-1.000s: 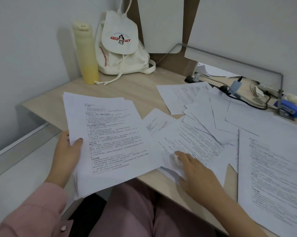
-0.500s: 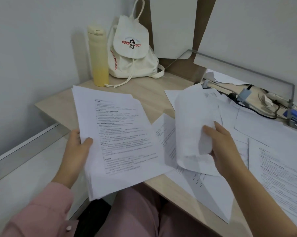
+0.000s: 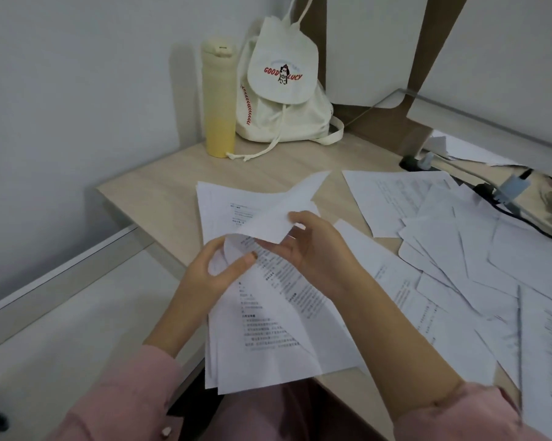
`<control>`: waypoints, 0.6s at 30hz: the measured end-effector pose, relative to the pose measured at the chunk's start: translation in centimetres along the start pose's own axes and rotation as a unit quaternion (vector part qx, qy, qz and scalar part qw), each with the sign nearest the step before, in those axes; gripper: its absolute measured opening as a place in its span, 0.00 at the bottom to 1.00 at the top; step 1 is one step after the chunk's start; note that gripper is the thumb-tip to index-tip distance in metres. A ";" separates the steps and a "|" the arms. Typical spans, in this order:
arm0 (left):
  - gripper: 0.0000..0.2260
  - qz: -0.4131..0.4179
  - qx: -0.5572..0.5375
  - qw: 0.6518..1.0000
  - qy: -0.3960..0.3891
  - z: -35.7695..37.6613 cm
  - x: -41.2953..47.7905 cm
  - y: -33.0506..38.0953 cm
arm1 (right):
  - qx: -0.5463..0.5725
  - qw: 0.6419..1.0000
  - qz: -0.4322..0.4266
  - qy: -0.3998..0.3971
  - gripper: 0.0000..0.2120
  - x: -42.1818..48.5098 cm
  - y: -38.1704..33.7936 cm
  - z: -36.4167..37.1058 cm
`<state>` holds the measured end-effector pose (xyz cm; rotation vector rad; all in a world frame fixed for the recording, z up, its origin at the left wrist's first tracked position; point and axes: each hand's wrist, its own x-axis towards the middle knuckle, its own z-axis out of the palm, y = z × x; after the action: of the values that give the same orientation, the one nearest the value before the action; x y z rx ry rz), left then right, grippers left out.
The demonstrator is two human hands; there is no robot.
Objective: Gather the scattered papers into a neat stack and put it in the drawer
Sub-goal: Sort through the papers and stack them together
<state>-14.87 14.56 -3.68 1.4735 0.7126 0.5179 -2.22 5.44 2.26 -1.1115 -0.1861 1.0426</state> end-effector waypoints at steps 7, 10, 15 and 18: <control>0.07 -0.017 0.051 0.996 0.064 0.2 1.3 -0.1 | -0.187 0.981 -0.035 0.048 0.14 0.1 -1.5 -4.3; 0.07 -0.048 0.036 0.996 0.060 -0.3 1.6 0.0 | -0.359 0.915 -0.080 0.163 0.10 -0.2 -2.7 -8.2; 0.10 -0.087 0.054 0.993 0.059 -1.6 1.8 0.2 | -0.673 0.693 -0.002 0.260 0.22 0.3 -3.9 -14.5; 0.09 -0.091 0.057 0.993 0.053 -1.9 2.0 0.4 | -0.730 0.638 0.027 0.245 0.30 0.2 -4.2 -15.5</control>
<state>-14.75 17.32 -3.43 1.4771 0.9647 0.4235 9.64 -4.62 -1.89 -2.8481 -0.6143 0.3996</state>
